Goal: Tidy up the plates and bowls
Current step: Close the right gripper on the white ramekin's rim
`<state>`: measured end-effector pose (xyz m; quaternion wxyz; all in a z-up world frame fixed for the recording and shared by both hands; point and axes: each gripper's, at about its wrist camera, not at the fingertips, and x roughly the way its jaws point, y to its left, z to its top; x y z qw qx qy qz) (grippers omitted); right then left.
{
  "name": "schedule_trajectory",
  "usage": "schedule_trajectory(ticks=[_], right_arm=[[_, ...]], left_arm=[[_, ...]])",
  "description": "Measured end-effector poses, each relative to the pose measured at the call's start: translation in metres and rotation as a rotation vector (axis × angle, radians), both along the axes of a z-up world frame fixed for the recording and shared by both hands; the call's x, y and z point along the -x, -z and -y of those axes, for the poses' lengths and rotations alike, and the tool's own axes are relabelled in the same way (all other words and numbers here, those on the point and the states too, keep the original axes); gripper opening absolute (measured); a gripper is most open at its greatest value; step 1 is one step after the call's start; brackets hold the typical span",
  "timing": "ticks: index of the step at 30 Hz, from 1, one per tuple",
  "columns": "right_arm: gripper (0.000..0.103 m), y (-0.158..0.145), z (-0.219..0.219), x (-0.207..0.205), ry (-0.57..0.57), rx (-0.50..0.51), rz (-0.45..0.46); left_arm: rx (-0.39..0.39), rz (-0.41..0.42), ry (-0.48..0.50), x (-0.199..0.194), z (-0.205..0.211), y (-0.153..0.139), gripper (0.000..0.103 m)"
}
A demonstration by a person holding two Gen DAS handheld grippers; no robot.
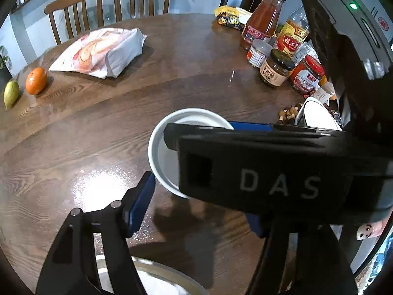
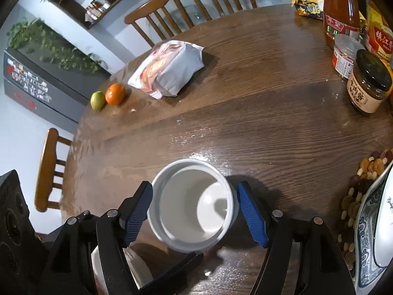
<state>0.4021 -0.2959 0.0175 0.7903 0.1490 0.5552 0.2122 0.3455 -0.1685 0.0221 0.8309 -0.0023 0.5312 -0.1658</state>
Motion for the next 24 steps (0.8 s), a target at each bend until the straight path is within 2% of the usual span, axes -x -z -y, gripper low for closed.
schedule_trajectory(ticks=[4,10,13,14,15,19,24], right_arm=[[0.073,0.009,0.001,-0.004,-0.013,-0.013,-0.035],[0.073,0.016,0.003,-0.004,-0.029,-0.041,-0.037],[0.072,0.022,0.0,-0.006,-0.036,-0.019,-0.041],[0.071,0.022,0.0,-0.006,-0.035,-0.015,-0.036],[0.066,0.024,-0.001,-0.007,-0.033,-0.021,-0.035],[0.053,0.024,-0.008,-0.005,-0.043,0.055,-0.004],[0.051,0.024,-0.007,-0.006,-0.037,0.06,0.0]], left_arm=[[0.004,0.001,0.01,0.0,0.0,0.002,0.069],[0.005,0.002,0.017,0.0,0.001,0.005,0.071],[0.012,0.0,0.016,0.0,0.0,0.005,0.071],[0.016,-0.004,0.014,-0.001,0.0,0.005,0.071],[0.018,-0.004,0.013,-0.001,0.0,0.005,0.071],[0.014,0.006,0.014,0.0,0.0,0.005,0.071],[0.025,-0.018,-0.013,-0.003,-0.003,0.005,0.071]])
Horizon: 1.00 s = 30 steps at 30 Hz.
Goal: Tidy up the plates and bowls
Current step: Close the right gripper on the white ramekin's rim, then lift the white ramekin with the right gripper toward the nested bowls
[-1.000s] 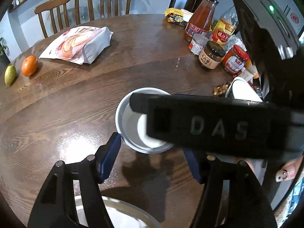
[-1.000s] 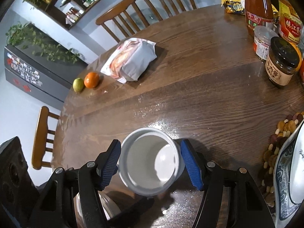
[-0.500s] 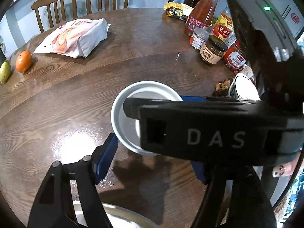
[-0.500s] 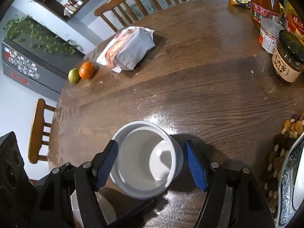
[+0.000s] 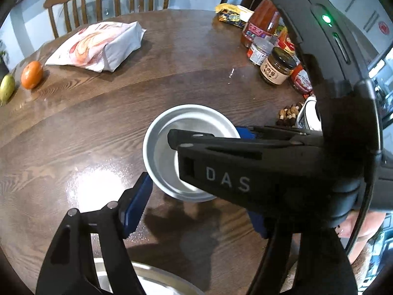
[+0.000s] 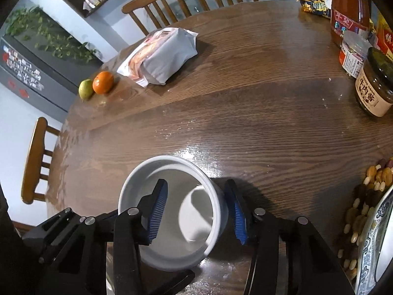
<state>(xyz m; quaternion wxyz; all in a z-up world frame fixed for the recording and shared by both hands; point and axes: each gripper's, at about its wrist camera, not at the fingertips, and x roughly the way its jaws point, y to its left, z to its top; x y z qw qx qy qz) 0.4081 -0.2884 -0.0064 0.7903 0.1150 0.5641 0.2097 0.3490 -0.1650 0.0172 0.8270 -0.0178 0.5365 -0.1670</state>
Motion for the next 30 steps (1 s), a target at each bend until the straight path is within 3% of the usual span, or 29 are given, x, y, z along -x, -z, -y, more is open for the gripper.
schedule_trajectory(ticks=[8,30], right_arm=[[0.051,-0.008,-0.007,0.004,-0.012,-0.003,-0.003],[0.051,-0.07,-0.045,0.045,-0.078,0.018,0.179]], left_arm=[[-0.003,0.034,-0.009,0.008,-0.005,-0.014,0.071],[0.017,0.121,-0.073,0.057,-0.044,-0.061,0.071]])
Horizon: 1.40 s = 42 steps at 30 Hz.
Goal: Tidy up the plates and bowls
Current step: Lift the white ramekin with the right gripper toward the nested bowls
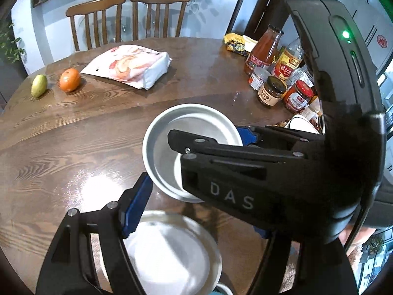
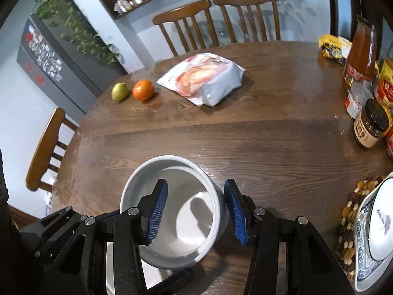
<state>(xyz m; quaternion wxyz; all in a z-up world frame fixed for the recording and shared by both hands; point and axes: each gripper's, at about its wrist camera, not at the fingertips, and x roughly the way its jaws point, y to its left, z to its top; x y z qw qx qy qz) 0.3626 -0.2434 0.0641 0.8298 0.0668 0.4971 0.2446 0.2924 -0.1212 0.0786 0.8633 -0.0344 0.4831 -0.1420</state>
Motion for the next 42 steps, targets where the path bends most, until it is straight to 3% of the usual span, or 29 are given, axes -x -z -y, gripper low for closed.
schedule_trajectory(ticks=[16,22,36,42], right_arm=[[0.051,-0.026,-0.037,0.052,-0.048,0.016,0.101],[0.051,-0.017,-0.041,0.069,-0.051,0.004,0.101],[0.052,0.001,-0.057,0.092,-0.079,0.042,0.103],[0.051,0.009,-0.057,0.1,-0.095,0.022,0.089]], left_arm=[[0.027,0.005,-0.028,0.049,-0.032,-0.014,0.071],[0.002,-0.012,-0.023,0.063,-0.033,-0.002,0.071],[0.038,-0.101,-0.032,0.081,-0.045,0.024,0.069],[0.02,-0.098,-0.035,0.091,-0.046,0.025,0.069]])
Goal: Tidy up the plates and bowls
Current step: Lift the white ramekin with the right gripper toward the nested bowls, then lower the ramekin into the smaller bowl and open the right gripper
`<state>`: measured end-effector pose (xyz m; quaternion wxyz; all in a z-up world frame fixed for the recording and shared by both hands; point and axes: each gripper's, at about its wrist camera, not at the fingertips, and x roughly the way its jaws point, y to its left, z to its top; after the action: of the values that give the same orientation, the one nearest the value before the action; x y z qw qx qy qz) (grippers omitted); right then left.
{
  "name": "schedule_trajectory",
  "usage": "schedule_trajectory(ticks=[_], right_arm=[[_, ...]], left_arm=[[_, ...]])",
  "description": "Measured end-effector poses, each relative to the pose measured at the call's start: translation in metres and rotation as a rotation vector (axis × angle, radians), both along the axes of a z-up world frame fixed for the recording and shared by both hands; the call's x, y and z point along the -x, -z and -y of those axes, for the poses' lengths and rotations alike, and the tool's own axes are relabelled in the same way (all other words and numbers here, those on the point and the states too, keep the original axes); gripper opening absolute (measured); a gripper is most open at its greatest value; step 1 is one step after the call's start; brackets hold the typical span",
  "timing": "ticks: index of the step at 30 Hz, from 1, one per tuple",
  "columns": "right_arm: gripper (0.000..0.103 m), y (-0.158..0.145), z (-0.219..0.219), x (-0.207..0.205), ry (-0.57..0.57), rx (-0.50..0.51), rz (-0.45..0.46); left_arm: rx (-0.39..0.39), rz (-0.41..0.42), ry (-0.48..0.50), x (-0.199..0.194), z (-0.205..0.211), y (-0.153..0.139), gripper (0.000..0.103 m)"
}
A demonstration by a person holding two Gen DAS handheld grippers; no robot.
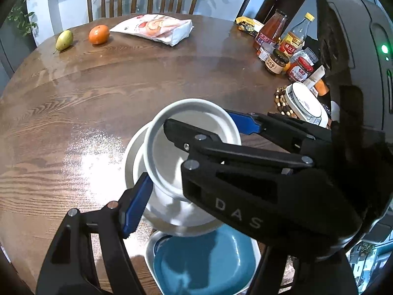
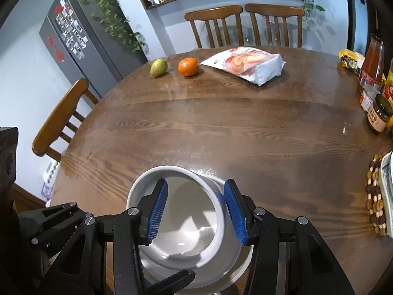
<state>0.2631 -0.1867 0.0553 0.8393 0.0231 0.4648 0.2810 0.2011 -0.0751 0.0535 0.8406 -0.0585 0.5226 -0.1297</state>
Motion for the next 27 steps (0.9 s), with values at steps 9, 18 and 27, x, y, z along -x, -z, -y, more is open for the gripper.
schedule_trajectory(ticks=[9,18,27], right_arm=[[0.051,0.011,-0.005,0.005,-0.024,0.007,-0.032],[0.052,0.016,-0.005,0.007,-0.014,0.029,-0.037],[0.052,0.021,-0.007,0.006,-0.022,0.039,-0.054]], left_arm=[[0.014,-0.048,-0.006,0.004,-0.004,0.009,0.069],[0.045,-0.103,0.005,-0.002,0.0,0.022,0.069],[0.033,-0.091,-0.001,-0.003,-0.002,0.022,0.069]])
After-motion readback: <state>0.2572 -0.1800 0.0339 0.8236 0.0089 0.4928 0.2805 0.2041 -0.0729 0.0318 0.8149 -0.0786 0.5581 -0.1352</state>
